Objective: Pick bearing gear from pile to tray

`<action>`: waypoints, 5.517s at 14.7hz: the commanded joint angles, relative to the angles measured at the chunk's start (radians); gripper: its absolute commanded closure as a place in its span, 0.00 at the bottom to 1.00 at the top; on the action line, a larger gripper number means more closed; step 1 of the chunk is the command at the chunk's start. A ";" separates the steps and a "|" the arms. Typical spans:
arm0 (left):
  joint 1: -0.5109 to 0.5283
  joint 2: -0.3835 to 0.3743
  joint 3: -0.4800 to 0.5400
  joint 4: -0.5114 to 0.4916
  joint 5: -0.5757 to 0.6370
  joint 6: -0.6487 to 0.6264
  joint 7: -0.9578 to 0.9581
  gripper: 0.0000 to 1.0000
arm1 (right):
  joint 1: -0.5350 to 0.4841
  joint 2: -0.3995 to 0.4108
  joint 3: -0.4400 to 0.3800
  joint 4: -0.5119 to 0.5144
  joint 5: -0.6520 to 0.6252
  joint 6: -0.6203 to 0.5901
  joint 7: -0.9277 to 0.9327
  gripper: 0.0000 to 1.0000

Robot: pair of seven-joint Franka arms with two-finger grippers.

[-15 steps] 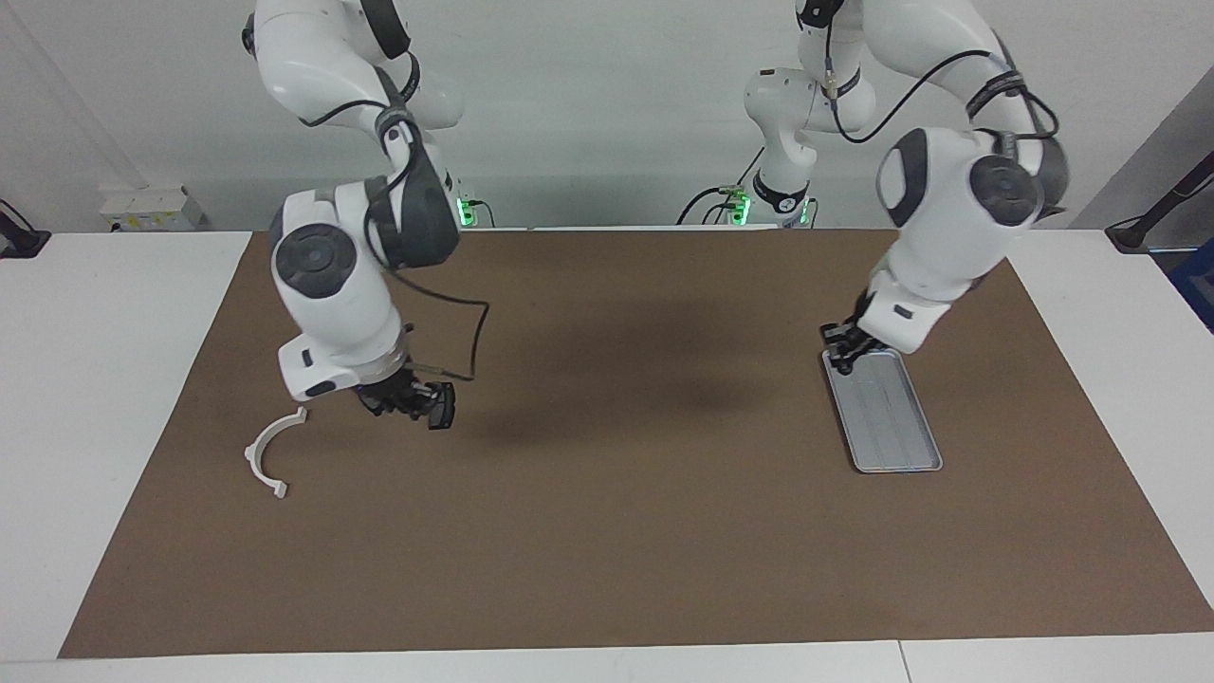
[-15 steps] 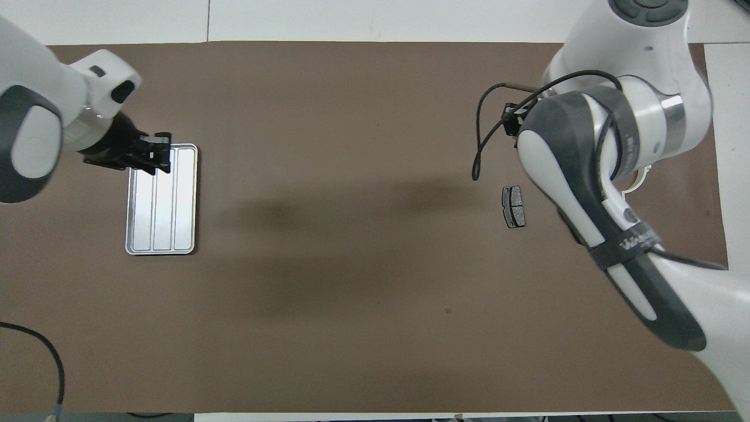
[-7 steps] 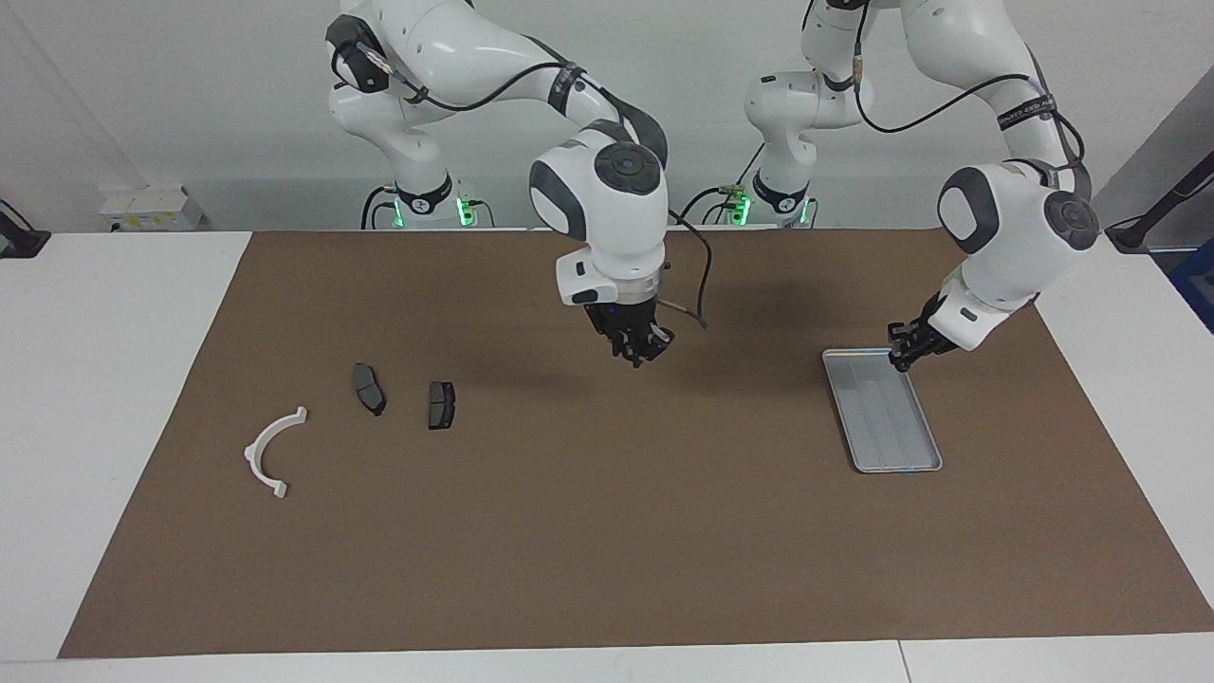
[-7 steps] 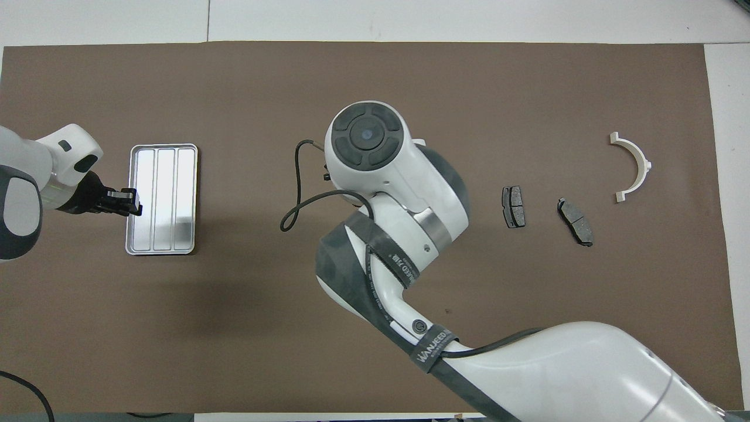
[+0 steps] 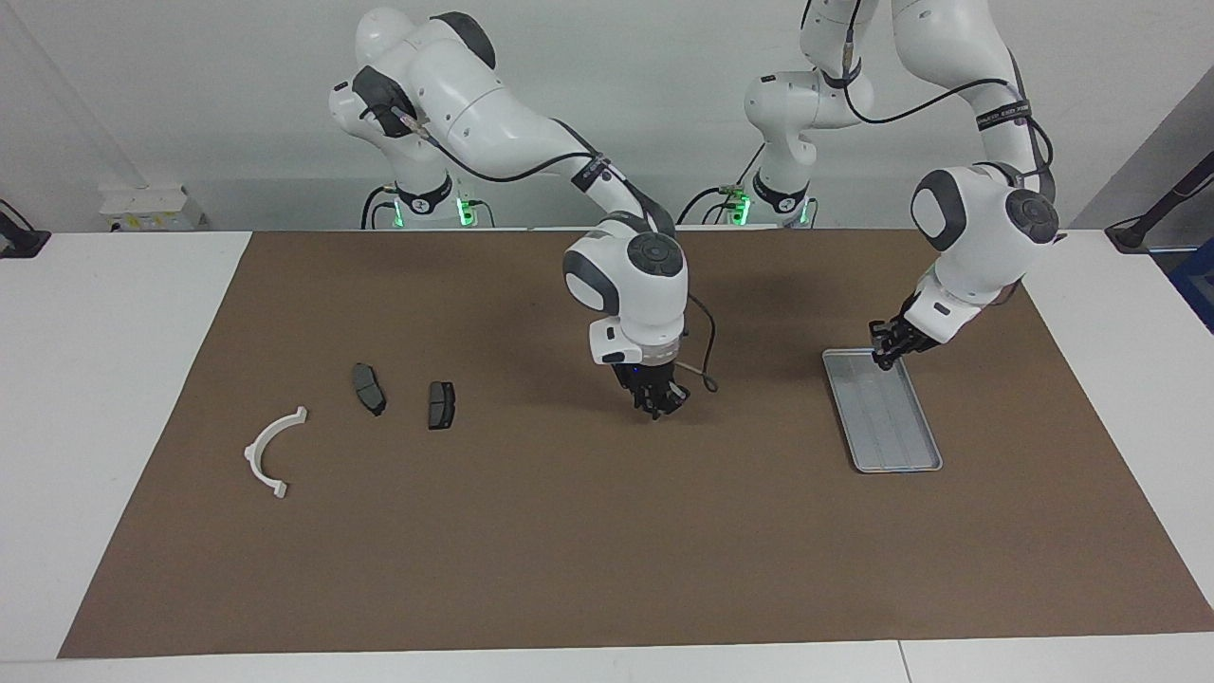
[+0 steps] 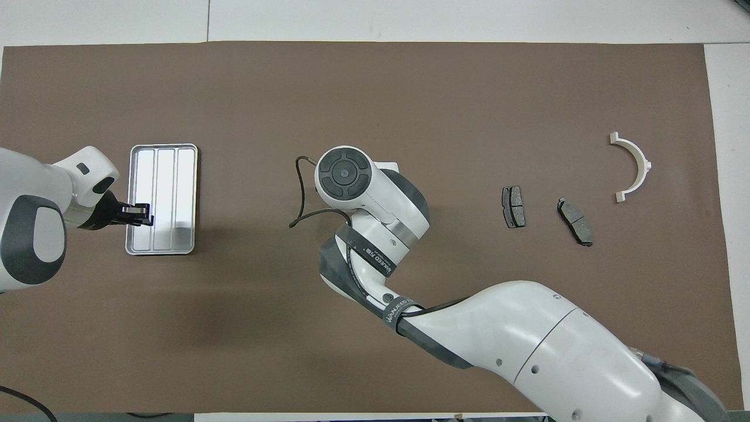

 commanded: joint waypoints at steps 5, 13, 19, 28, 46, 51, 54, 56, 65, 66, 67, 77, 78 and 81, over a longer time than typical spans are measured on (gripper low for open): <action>-0.015 0.010 0.007 -0.097 0.005 0.159 -0.005 1.00 | -0.021 -0.032 0.005 -0.078 -0.046 0.045 0.020 0.97; -0.027 0.070 0.007 -0.126 0.004 0.245 -0.018 1.00 | -0.194 -0.160 0.036 -0.009 0.014 -0.116 -0.160 0.00; -0.074 0.053 0.007 -0.082 0.002 0.147 -0.044 0.00 | -0.430 -0.294 0.039 -0.011 0.186 -0.270 -0.780 0.00; -0.564 0.145 0.002 0.302 0.051 -0.116 -0.888 0.04 | -0.495 -0.363 0.005 -0.061 0.192 -0.328 -1.039 0.00; -0.651 0.463 0.007 0.458 0.071 0.064 -1.037 0.11 | -0.452 -0.839 -0.171 -0.259 0.302 -0.612 -1.403 0.00; -0.651 0.461 0.007 0.463 0.071 0.044 -1.039 0.77 | -0.467 -0.832 -0.171 -0.250 0.410 -0.604 -1.399 0.00; -0.644 0.458 0.007 0.469 0.068 0.030 -1.032 1.00 | -0.459 -0.831 -0.177 -0.248 0.408 -0.612 -1.399 0.00; -0.601 0.454 0.008 0.538 0.073 -0.040 -1.020 1.00 | -0.455 -0.825 -0.184 -0.247 0.398 -0.612 -1.399 0.00; -0.147 0.270 0.010 0.669 0.004 -0.444 -0.308 1.00 | -0.456 -0.799 -0.181 -0.244 0.318 -0.606 -1.400 0.00; -0.095 0.265 0.010 0.661 0.004 -0.446 -0.222 1.00 | -0.456 -0.800 -0.182 -0.244 0.312 -0.606 -1.402 0.00; -0.055 0.256 0.010 0.629 0.004 -0.424 -0.147 1.00 | -0.455 -0.800 -0.181 -0.244 0.309 -0.607 -1.402 0.00; -0.039 0.179 0.013 0.230 0.007 0.008 -0.071 1.00 | -0.459 -0.819 -0.173 -0.244 0.310 -0.610 -1.400 0.00; -0.039 0.179 0.013 0.215 0.007 0.027 -0.072 1.00 | -0.461 -0.820 -0.173 -0.244 0.312 -0.610 -1.400 0.00; -0.045 0.174 0.013 0.141 0.007 0.129 -0.072 1.00 | -0.461 -0.832 -0.174 -0.244 0.312 -0.612 -1.400 0.00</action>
